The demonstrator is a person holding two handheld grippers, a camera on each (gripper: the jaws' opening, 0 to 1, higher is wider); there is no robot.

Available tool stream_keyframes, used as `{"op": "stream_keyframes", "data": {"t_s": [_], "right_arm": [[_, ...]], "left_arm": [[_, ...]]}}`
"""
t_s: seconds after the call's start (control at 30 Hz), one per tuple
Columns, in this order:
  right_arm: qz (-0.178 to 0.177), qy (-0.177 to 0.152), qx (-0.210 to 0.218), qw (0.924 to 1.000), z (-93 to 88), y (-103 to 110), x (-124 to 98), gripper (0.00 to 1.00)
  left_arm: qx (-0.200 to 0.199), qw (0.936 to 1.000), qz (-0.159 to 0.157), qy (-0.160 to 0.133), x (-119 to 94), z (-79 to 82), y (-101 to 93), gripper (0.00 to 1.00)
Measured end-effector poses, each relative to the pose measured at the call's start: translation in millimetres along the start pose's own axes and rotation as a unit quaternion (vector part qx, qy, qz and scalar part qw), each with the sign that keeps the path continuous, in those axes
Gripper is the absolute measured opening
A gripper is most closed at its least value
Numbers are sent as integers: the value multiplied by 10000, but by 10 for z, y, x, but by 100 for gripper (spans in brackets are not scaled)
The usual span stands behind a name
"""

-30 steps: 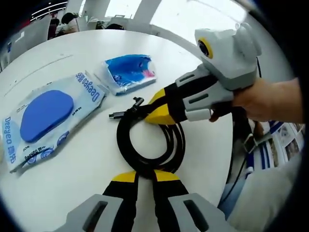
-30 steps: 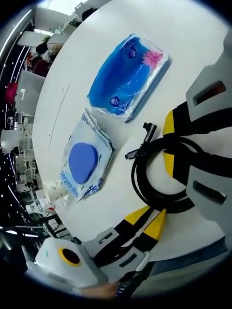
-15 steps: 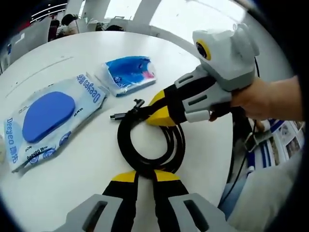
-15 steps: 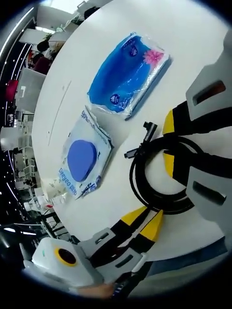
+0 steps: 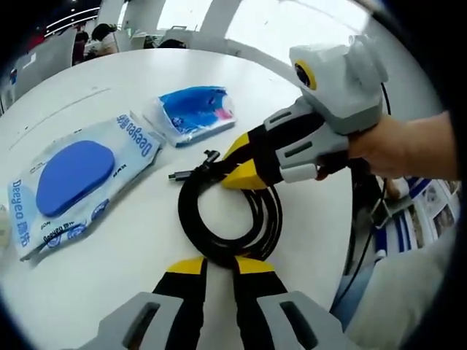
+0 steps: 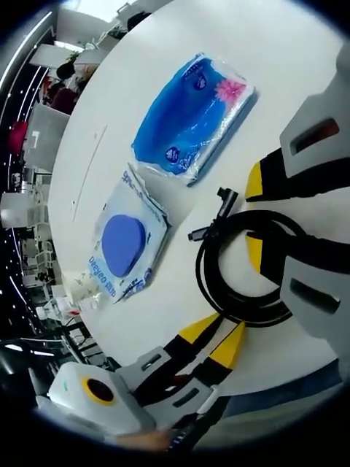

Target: Arrange the tabletop items into an orderly group along one side of the table until the central work area is clear of visible clutter.

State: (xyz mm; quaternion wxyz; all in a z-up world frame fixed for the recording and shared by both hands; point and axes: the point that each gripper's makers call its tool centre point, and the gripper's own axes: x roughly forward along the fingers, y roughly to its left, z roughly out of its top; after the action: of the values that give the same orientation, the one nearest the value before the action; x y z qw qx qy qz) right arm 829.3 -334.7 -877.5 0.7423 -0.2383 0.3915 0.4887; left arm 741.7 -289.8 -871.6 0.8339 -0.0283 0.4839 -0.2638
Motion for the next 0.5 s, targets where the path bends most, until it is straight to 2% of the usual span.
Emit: {"op": "stream_keyframes", "data": {"t_s": [0.5], "right_arm": [[-59,-48,106,9999,4,-30,-51,15]], "left_arm": [[80,10000,40,-40,-44,21,17,13]]}}
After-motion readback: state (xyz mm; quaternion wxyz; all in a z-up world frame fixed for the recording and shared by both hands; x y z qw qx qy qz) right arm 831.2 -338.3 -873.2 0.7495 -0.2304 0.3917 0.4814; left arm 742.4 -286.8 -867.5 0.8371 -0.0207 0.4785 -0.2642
